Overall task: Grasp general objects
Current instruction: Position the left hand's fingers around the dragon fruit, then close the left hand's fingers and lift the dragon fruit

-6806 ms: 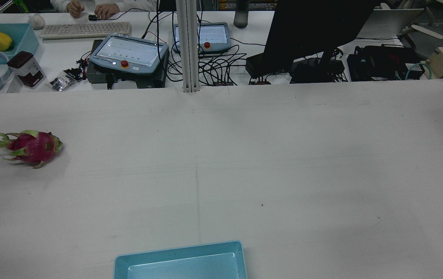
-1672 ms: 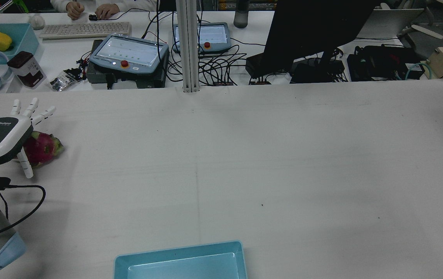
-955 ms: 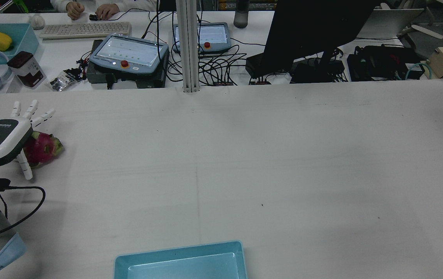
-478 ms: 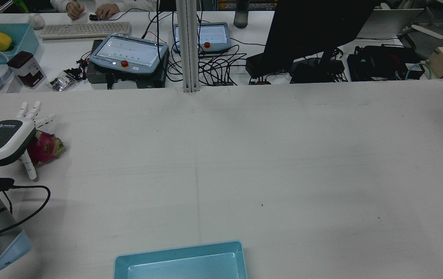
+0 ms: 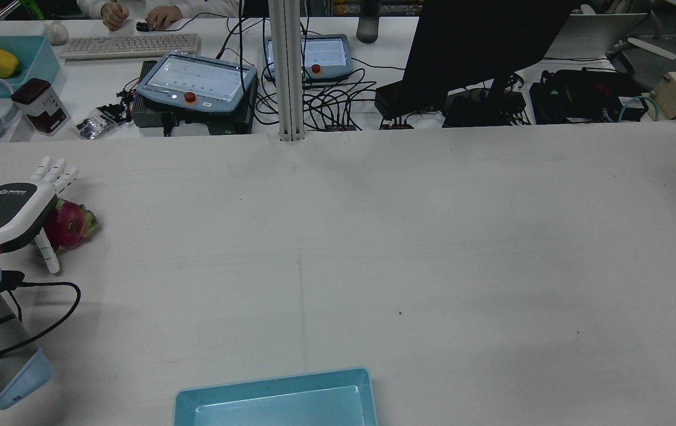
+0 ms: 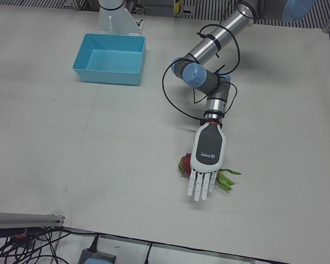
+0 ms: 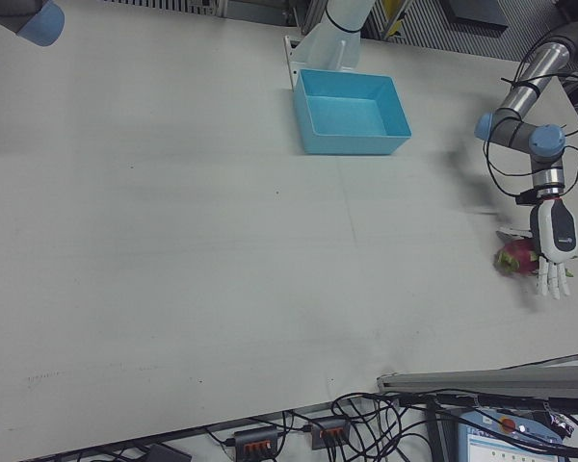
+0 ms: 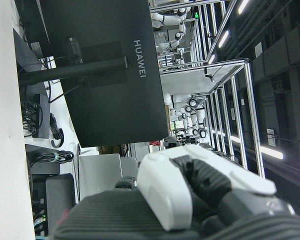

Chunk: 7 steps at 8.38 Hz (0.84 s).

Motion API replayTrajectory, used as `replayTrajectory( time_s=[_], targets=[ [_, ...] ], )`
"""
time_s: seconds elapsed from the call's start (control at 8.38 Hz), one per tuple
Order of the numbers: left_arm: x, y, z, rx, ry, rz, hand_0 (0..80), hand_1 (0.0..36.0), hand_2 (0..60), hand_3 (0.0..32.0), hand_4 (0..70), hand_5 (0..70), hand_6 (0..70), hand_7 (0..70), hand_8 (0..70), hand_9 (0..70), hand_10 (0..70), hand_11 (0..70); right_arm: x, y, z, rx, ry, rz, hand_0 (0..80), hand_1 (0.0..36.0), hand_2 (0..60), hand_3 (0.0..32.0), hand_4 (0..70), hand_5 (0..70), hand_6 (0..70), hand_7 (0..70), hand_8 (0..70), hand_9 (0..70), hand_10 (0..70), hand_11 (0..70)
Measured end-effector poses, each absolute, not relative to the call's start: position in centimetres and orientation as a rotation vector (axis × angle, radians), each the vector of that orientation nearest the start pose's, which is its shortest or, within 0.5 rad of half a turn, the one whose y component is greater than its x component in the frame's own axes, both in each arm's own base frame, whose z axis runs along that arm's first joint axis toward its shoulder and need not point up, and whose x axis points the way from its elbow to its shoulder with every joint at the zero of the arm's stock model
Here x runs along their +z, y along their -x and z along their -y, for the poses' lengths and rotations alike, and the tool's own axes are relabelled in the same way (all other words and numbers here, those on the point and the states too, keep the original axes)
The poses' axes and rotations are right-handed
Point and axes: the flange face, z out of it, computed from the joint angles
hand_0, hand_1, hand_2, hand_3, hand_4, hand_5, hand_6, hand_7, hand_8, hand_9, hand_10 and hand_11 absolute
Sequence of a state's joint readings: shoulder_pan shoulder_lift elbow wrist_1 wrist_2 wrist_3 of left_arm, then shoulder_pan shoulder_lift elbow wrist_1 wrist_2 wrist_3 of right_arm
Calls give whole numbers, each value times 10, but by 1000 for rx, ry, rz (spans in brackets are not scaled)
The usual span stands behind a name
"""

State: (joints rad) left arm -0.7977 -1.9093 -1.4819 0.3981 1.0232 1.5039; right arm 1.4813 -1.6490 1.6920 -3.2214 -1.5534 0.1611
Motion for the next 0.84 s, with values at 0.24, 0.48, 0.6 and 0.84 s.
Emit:
replayTrajectory(
  time_s=[0.24,0.48,0.6,0.84],
  targets=[
    [578,-281,552,-1083,-970,-1194,532,269,461,0,129,700,236,434,113,159,70,121,673,-94,465,-2216,-248,-2122,0,0,0,0,0,0,0,0,0,0,0,0],
    [576,-284,556,-1083,-972,-1194,537,245,391,0,184,700,280,473,165,222,103,166,673,-94,465,-2217,-249,-2122,0,0,0,0,0,0,0,0,0,0,0,0],
    [576,-285,558,-1083,-972,-1193,530,244,414,0,191,700,290,497,179,245,117,186,673,-93,465,-2217,-249,-2122,0,0,0,0,0,0,0,0,0,0,0,0],
    [577,-287,559,-1084,-975,-1194,509,253,600,0,328,700,480,700,394,532,304,447,673,-94,465,-2217,-249,-2121,0,0,0,0,0,0,0,0,0,0,0,0]
  ],
)
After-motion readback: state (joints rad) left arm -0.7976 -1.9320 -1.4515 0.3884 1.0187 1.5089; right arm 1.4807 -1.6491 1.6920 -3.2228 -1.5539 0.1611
